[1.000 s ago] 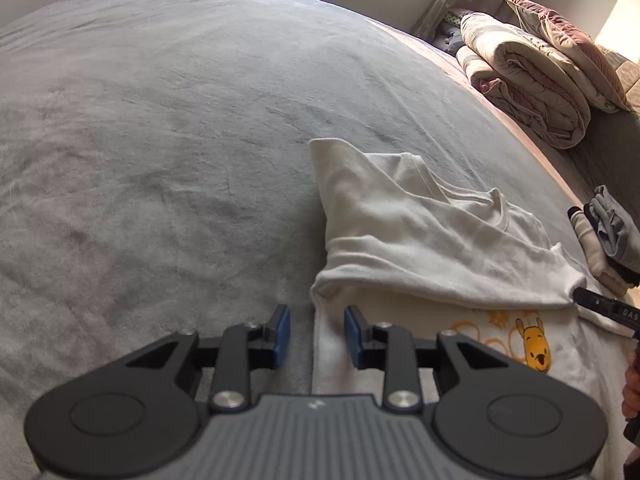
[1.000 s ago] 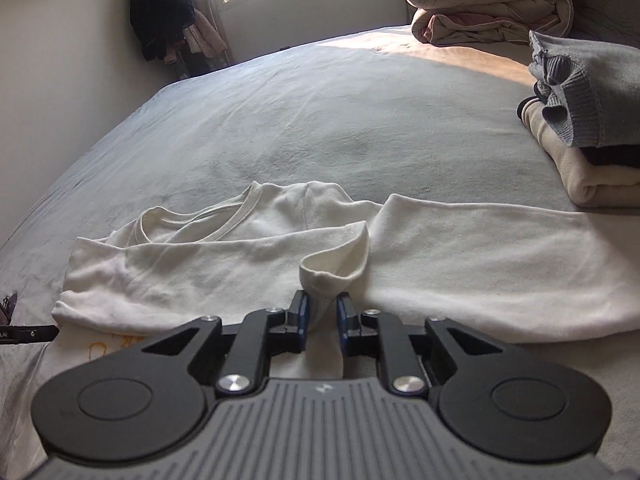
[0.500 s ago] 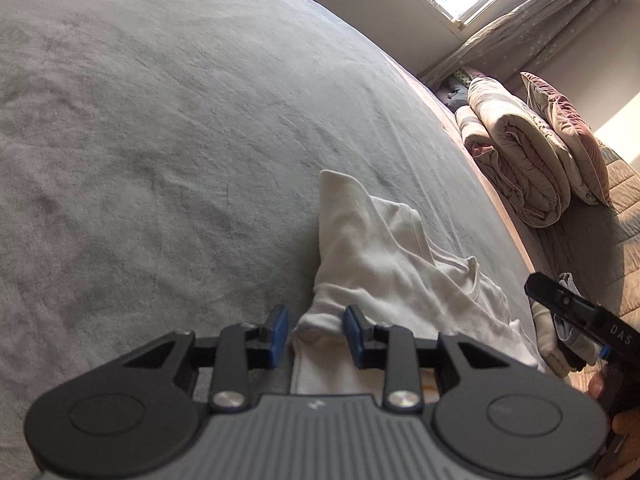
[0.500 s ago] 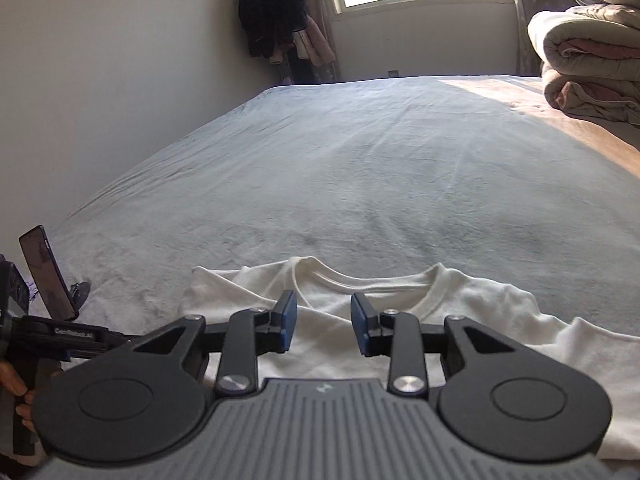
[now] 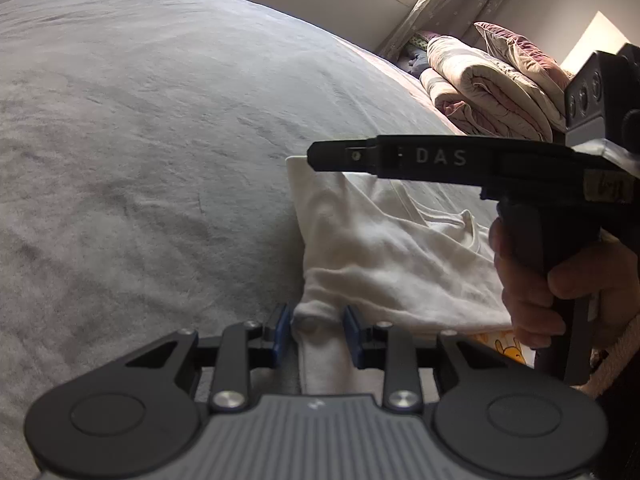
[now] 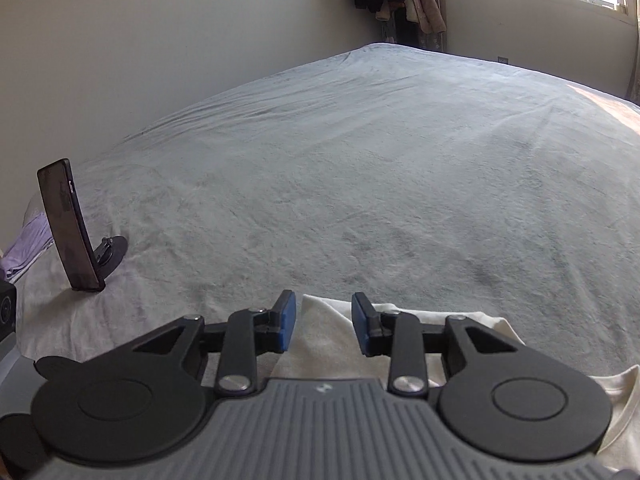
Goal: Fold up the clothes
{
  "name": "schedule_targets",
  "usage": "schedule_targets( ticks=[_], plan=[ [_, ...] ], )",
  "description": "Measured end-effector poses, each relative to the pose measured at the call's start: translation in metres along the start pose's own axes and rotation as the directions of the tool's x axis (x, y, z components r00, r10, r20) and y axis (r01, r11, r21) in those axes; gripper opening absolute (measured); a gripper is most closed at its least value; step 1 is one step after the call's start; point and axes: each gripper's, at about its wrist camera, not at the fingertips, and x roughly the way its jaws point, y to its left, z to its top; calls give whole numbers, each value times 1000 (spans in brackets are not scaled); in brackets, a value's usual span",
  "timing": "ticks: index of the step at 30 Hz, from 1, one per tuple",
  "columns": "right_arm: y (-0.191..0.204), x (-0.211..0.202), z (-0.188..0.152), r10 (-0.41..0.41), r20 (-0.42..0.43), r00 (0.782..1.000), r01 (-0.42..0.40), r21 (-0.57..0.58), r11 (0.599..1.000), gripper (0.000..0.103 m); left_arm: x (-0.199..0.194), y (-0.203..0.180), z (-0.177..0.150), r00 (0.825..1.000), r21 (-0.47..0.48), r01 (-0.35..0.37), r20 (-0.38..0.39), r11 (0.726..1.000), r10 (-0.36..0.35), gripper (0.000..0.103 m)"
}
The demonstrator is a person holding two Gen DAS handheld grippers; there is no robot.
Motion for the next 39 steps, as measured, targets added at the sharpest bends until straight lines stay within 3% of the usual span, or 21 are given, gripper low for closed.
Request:
schedule_targets(
  ticks=[2, 3, 4, 9, 11, 13, 17, 18, 20, 24, 29, 32, 36, 39],
  plan=[
    [5, 11, 0, -22, -28, 999, 22, -23, 999, 32, 0, 0, 0, 1000, 11, -3, -2, 1000, 3, 30],
    [6, 13, -1, -34, -27, 999, 33, -27, 999, 11, 1, -1, 0, 1000, 18, -8, -3, 1000, 8, 29],
    [6, 15, -1, -45, -25, 999, 45, -30, 999, 5, 1, -1, 0, 1000, 24, -12, -3, 1000, 12, 28],
    [5, 18, -2, -127, 36, 991, 128, -25, 991, 4, 2, -4, -1, 999, 56, -34, -7, 998, 35, 24],
    [0, 29, -4, -121, -3, 993, 121, -7, 993, 4, 1, -4, -1, 999, 56, -29, -14, 998, 29, 24],
    [-2, 37, -8, -111, -28, 993, 111, 9, 994, 5, -1, 3, 3, 1000, 21, -4, -31, 1000, 5, 24],
    [-8, 23, -6, -75, 1, 997, 75, 87, 993, 18, -5, 22, 10, 996, -74, 67, -49, 995, -70, 26],
    [-10, 14, -6, -79, 17, 997, 77, 98, 992, 31, -6, 27, 11, 995, -98, 82, -49, 992, -87, 28],
    [-13, -4, -6, -86, 47, 995, 80, 120, 989, 45, -9, 37, 14, 993, -159, 106, -25, 982, -112, 29],
    [-25, -41, -19, -108, 91, 990, 92, 167, 982, 44, -14, 42, 15, 990, -233, 141, 54, 962, -132, 29],
    [-20, -67, -47, -98, 77, 992, 83, 173, 981, 43, 0, 25, 8, 999, -172, 44, 3, 984, -44, 24],
    [-3, -63, -67, -79, 24, 997, 75, 145, 987, 43, -1, 9, 4, 999, -63, -21, -30, 998, 19, 24],
    [15, -61, -91, -105, -40, 994, 108, 81, 991, 41, -7, -5, 3, 995, 58, -75, -59, 996, 78, 24],
    [13, -79, -100, -122, -5, 993, 122, 106, 987, 39, -17, 0, 8, 996, 48, -89, -27, 995, 91, 24]
  ],
)
